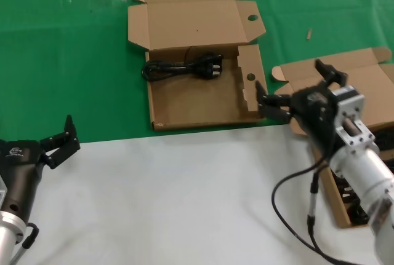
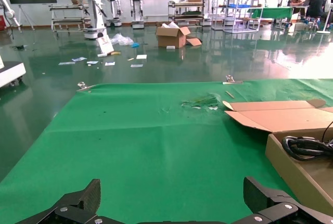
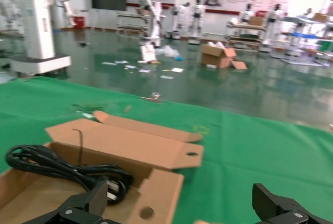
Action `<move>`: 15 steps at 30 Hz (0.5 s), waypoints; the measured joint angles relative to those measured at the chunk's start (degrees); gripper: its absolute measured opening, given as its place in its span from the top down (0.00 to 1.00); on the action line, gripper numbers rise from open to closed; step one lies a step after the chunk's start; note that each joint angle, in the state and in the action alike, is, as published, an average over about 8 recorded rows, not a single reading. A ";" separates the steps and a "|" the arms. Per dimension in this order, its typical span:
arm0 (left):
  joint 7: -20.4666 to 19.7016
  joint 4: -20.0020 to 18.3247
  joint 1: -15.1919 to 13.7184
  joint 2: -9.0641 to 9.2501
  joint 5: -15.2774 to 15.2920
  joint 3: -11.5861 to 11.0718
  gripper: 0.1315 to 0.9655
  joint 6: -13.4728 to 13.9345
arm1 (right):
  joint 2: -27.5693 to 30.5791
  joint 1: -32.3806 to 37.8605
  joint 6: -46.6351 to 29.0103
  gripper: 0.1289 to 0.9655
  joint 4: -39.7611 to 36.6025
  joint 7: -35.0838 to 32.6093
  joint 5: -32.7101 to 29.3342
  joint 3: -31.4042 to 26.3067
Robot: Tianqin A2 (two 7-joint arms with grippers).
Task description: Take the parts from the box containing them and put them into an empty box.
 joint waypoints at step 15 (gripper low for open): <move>0.00 0.00 0.00 0.00 0.00 0.00 0.00 0.00 | 0.72 -10.96 8.57 0.00 8.64 1.67 3.19 3.43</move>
